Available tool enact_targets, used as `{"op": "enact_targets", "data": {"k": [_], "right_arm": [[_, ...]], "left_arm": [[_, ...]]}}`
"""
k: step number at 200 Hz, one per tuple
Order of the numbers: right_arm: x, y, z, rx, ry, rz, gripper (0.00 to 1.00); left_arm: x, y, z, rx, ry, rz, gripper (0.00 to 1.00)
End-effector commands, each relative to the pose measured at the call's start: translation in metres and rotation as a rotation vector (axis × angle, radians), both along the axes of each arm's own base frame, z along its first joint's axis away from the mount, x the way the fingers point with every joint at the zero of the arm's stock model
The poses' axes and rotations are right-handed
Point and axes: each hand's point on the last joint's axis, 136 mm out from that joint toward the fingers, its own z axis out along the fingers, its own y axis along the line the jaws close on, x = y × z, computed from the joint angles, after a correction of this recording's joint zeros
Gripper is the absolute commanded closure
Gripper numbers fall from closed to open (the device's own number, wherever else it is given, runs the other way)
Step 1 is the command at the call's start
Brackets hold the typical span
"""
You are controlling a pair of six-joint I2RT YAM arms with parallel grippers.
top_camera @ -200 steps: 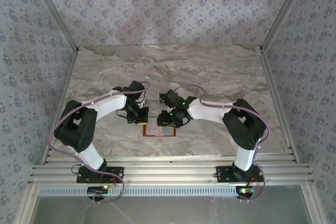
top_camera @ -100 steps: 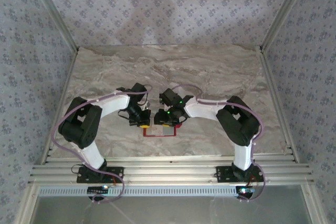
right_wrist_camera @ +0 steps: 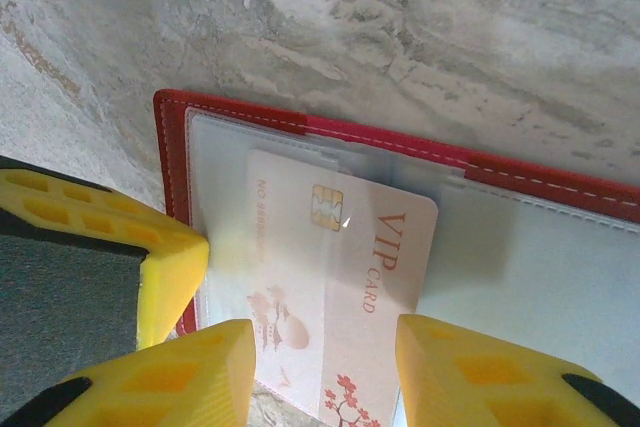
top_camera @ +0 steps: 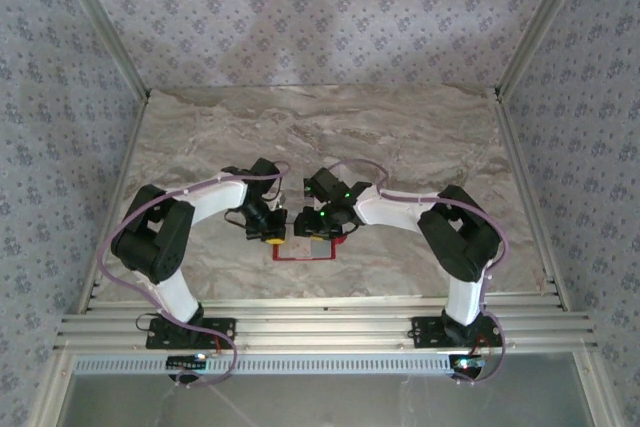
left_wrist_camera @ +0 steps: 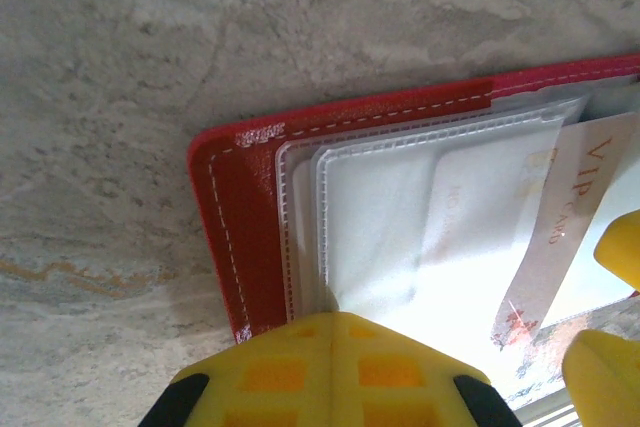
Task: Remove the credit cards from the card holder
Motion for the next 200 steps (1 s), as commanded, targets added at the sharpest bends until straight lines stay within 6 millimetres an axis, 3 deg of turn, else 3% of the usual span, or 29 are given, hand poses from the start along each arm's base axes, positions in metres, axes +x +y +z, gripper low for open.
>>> {"op": "enact_targets", "data": {"k": [1, 115, 200], "right_arm": [[-0.004, -0.006, -0.007, -0.031, 0.011, -0.008, 0.57], [-0.005, -0.007, -0.019, -0.066, 0.029, -0.001, 0.58], [-0.002, 0.014, 0.007, 0.111, -0.001, -0.014, 0.66]], "left_arm": [[-0.013, 0.013, -0.011, 0.069, 0.045, -0.014, 0.95], [-0.014, 0.014, -0.011, 0.072, 0.047, -0.015, 0.95], [-0.013, 0.013, -0.01, 0.071, 0.048, -0.02, 0.95]]}}
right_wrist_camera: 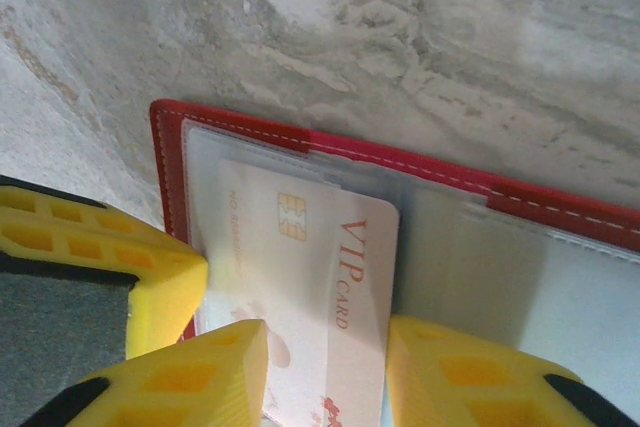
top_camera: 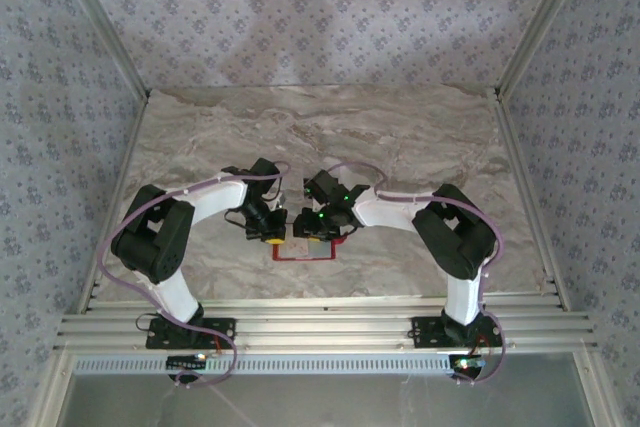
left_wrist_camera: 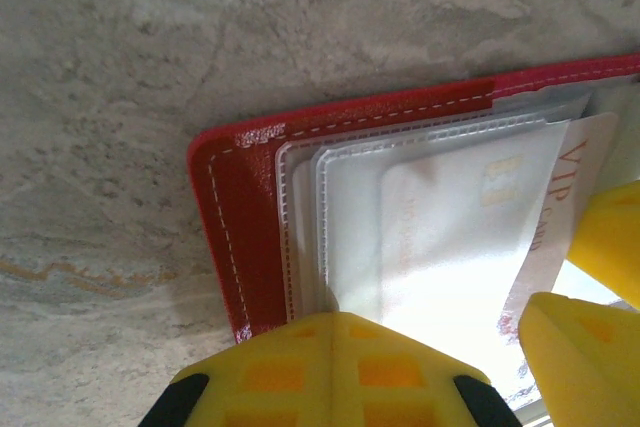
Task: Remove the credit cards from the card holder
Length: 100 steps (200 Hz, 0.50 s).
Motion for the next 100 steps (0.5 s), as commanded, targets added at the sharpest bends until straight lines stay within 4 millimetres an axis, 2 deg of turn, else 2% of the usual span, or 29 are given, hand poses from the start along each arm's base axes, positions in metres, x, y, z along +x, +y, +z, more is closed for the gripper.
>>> {"op": "enact_targets", "data": {"k": [1, 41, 100], "right_arm": [[-0.0027, 0.006, 0.0152, 0.071, -0.008, -0.01, 0.67], [-0.0009, 0.0093, 0.0224, 0.154, -0.011, -0.03, 0.78], [-0.0017, 0.0115, 0.022, 0.201, -0.004, -0.045, 0.89]], "left_arm": [[-0.0133, 0.0132, -0.0096, 0.071, 0.049, -0.017, 0.95], [-0.014, 0.0136, -0.0104, 0.074, 0.052, -0.019, 0.96], [-0.0131, 0.0138, -0.0092, 0.077, 0.051, -0.019, 0.96]]}}
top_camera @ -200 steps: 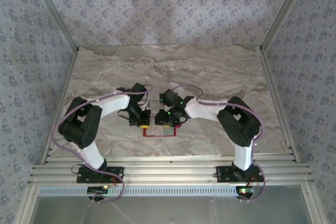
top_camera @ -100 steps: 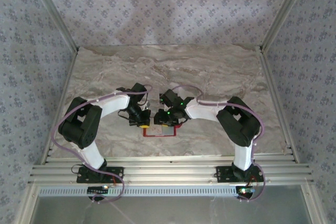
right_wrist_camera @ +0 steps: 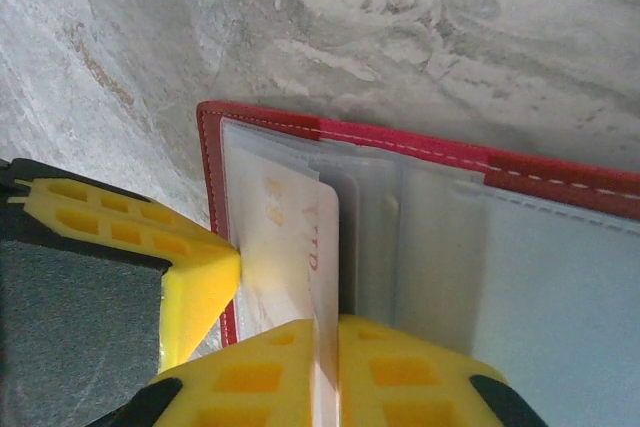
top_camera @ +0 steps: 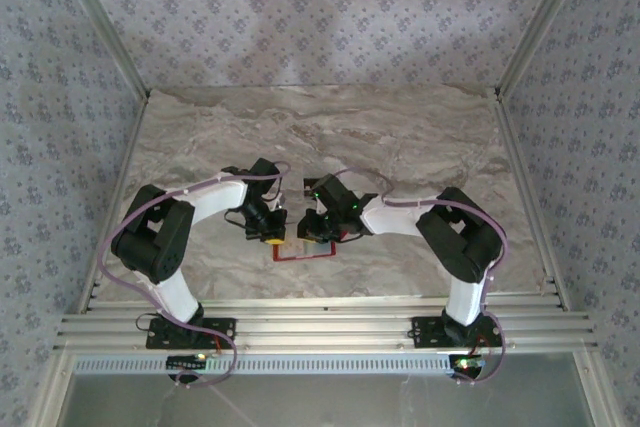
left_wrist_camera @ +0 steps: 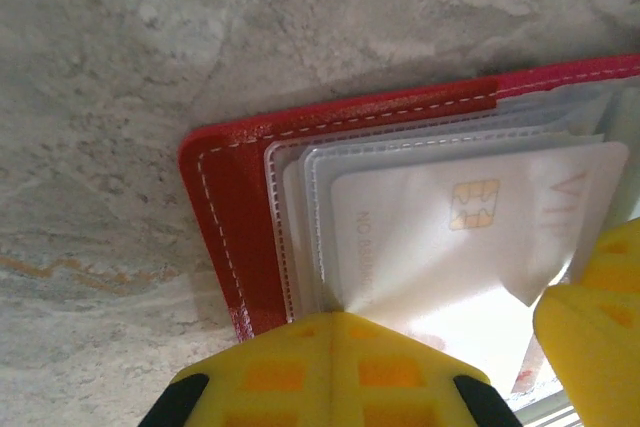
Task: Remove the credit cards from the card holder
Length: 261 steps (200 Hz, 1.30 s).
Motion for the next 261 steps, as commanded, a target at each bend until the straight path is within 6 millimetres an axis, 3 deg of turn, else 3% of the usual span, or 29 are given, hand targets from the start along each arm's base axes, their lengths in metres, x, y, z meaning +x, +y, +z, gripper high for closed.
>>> {"op": "enact_targets", "data": {"k": [1, 72, 130, 180, 227, 261], "right_arm": [[0.002, 0.007, 0.019, 0.071, -0.019, -0.002, 0.9], [0.001, -0.022, 0.013, 0.015, -0.025, -0.062, 0.93], [0.0, -0.049, 0.012, -0.129, -0.047, -0.077, 0.93], [-0.002, -0.027, 0.023, -0.063, -0.048, -0.014, 0.9], [-0.001, -0.022, 0.004, -0.078, -0.023, -0.02, 0.91], [-0.001, -0.018, -0.006, -0.06, -0.006, -0.03, 0.91]], "left_arm": [[-0.012, 0.013, -0.009, 0.07, 0.046, -0.019, 0.96], [-0.014, 0.015, -0.011, 0.082, 0.054, -0.021, 0.96], [-0.013, 0.014, -0.01, 0.081, 0.055, -0.024, 0.96], [-0.012, 0.013, -0.01, 0.08, 0.056, -0.025, 0.96], [-0.007, 0.002, 0.01, 0.011, 0.024, -0.002, 0.94], [-0.003, -0.017, 0.029, -0.109, 0.01, 0.025, 0.93]]}}
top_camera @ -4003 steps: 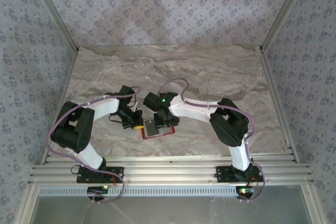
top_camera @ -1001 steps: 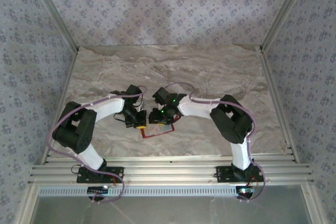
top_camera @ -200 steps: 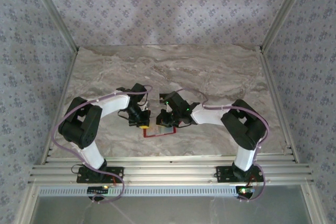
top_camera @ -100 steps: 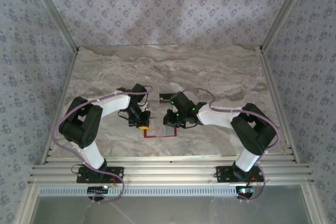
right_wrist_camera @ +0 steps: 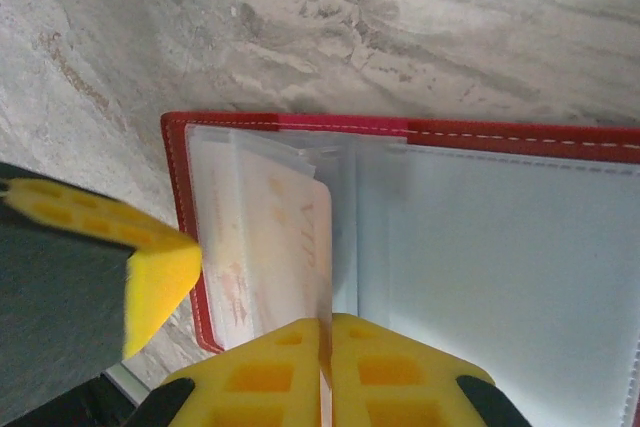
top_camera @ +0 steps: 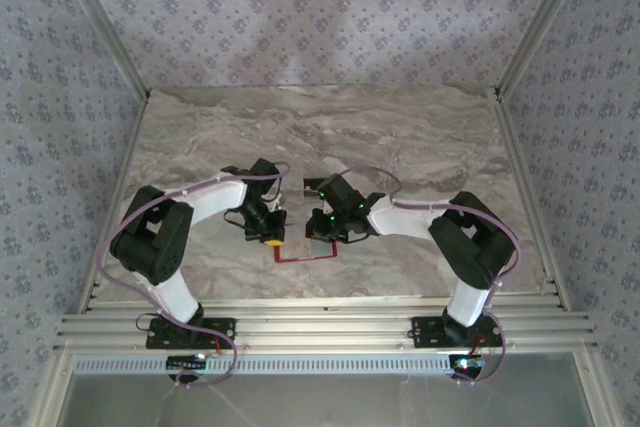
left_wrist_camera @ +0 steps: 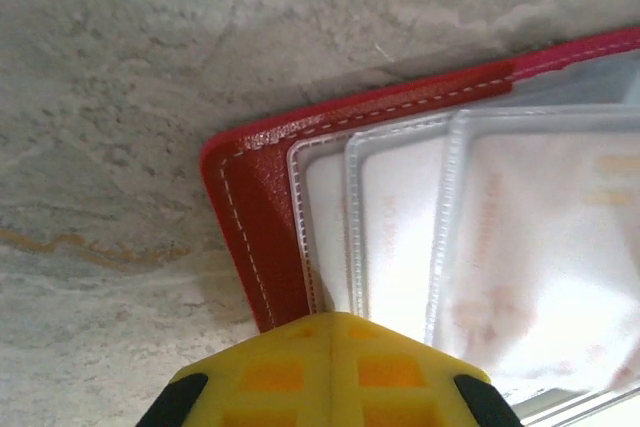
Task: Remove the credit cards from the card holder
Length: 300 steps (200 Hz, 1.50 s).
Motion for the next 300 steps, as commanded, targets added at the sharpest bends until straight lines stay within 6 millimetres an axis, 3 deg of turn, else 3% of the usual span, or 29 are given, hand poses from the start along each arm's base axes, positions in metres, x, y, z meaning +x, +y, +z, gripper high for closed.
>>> {"op": "enact_targets", "data": {"k": [1, 32, 71, 138, 163, 300], "right_arm": [[-0.002, 0.002, -0.011, 0.003, 0.022, -0.006, 0.91], [-0.003, 0.001, -0.013, 0.004, 0.026, -0.008, 0.91], [-0.004, 0.0, -0.012, 0.003, 0.026, -0.007, 0.91], [-0.003, -0.005, -0.013, -0.008, 0.021, -0.018, 0.92], [-0.002, -0.011, -0.011, -0.021, 0.009, -0.033, 0.93], [0.0, -0.026, -0.006, -0.042, -0.002, -0.083, 0.97]], "left_arm": [[0.001, -0.016, 0.022, -0.098, -0.001, 0.023, 0.93], [0.001, -0.03, 0.018, -0.175, 0.023, 0.043, 0.94], [-0.002, -0.029, 0.003, -0.163, 0.05, 0.051, 0.95], [-0.009, 0.0, -0.018, 0.009, 0.065, 0.034, 0.97], [-0.01, 0.008, -0.018, 0.052, 0.059, 0.024, 0.98], [-0.011, 0.012, -0.021, 0.075, 0.062, 0.021, 0.98]]}}
